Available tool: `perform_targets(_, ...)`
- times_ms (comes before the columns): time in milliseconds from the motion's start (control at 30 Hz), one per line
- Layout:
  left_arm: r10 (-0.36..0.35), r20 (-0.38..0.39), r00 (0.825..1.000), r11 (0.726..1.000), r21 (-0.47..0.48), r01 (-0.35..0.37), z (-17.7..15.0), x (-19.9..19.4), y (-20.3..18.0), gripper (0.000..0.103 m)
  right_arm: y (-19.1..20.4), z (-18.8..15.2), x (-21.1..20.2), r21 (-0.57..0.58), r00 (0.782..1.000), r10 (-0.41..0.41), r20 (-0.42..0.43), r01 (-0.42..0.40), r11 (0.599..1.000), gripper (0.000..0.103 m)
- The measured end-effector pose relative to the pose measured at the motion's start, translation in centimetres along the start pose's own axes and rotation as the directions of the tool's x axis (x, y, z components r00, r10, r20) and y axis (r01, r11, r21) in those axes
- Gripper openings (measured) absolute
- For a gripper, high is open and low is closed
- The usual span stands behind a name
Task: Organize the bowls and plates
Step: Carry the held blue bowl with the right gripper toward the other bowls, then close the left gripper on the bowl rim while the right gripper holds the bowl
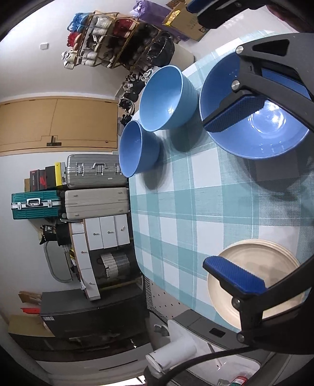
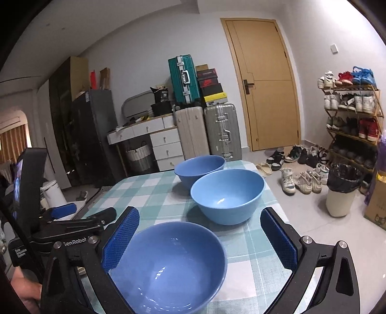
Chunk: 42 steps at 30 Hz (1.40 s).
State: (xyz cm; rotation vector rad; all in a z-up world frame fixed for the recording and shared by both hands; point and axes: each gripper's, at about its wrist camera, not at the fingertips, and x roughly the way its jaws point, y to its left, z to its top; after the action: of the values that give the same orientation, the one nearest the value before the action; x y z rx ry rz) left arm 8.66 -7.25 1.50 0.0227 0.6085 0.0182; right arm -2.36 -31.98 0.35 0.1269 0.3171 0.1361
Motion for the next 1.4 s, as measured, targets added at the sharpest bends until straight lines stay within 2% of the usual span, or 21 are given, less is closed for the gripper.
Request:
perform_targets(167,-0.039,-0.006,0.999,0.999,-0.018,0.039,0.5,-0.1,-0.1,0.103,-0.3,0.3,-0.4,0.007,0.999,-0.041,0.033,0.041,0.999,0.102)
perform_targets(300,-0.05,-0.018,0.999,0.999,0.01,0.05,1.6,0.0,-0.8,0.103,-1.8,0.5,-0.3,0.058,0.997,-0.073,0.019,0.072,0.996,0.102)
perform_targets(467,-0.114,-0.047,0.992,0.99,0.081,0.117,3.9,0.2,-1.9,0.103,-5.5,1.9,0.6,0.121,1.0,-0.022,-0.023,0.025,0.992,0.102)
perform_targets(567,-0.148,-0.092,0.985,0.983,0.097,0.156,6.0,1.3,-2.3,0.103,-8.1,3.8,1.9,0.155,0.997,0.009,-0.077,0.003,0.988,0.102)
perform_targets(667,-0.192,-0.181,0.965,0.974,0.083,0.209,8.0,4.0,-2.8,0.103,-10.6,6.0,3.5,0.195,0.992,0.037,-0.12,-0.013,0.981,0.102)
perform_targets(800,-0.152,-0.283,0.947,0.961,0.184,0.209,10.0,7.9,-5.2,0.103,-14.0,8.5,7.2,0.273,0.974,0.069,-0.215,-0.008,0.962,0.102)
perform_targets(833,-0.142,-0.298,0.944,0.959,0.195,0.206,10.4,8.8,-5.6,0.103,-14.9,8.8,8.5,0.289,0.961,0.108,-0.253,-0.031,0.957,0.102)
perform_targets(867,-0.137,-0.32,0.937,0.956,0.204,0.21,10.6,9.6,-6.2,0.103,-15.8,9.1,10.2,0.309,0.938,0.158,-0.307,-0.059,0.949,0.102)
perform_targets(933,-0.137,-0.374,0.917,0.951,0.208,0.227,11.1,11.7,-7.3,0.103,-17.4,9.6,12.1,0.331,0.927,0.165,-0.335,-0.048,0.942,0.102)
perform_targets(1000,-0.168,-0.46,0.872,0.954,0.147,0.262,11.5,14.4,-8.2,0.103,-18.7,9.8,13.9,0.343,0.913,0.152,-0.378,-0.015,0.939,0.102)
perform_targets(1033,-0.18,-0.48,0.858,0.957,0.116,0.266,11.6,15.2,-8.4,0.103,-19.4,9.7,15.0,0.355,0.901,0.153,-0.405,0.001,0.935,0.102)
perform_targets(1133,-0.221,-0.569,0.792,0.966,-0.014,0.26,11.7,18.2,-9.0,0.103,-20.8,9.3,18.1,0.381,0.858,0.183,-0.479,0.016,0.924,0.093)
perform_targets(1200,-0.164,-0.606,0.779,0.978,0.005,0.209,11.6,19.5,-9.8,0.101,-21.2,8.8,20.2,0.386,0.822,0.204,-0.531,0.02,0.922,0.08)
perform_targets(1233,-0.149,-0.612,0.777,0.98,0.015,0.2,11.5,19.7,-10.2,0.101,-21.1,8.5,21.0,0.384,0.805,0.212,-0.554,0.021,0.923,0.08)
perform_targets(1300,-0.137,-0.639,0.757,0.976,0.044,0.213,11.2,20.5,-11.5,0.101,-21.0,8.0,22.6,0.37,0.788,0.21,-0.579,0.024,0.929,0.08)
perform_targets(1333,-0.129,-0.643,0.755,0.976,0.055,0.213,11.1,20.8,-11.9,0.101,-21.0,7.7,23.1,0.355,0.782,0.198,-0.592,0.032,0.934,0.08)
perform_targets(1400,-0.128,-0.649,0.75,0.974,0.058,0.217,11.1,21.1,-12.3,0.101,-20.8,7.1,24.2,0.337,0.761,0.19,-0.62,0.039,0.941,0.073)
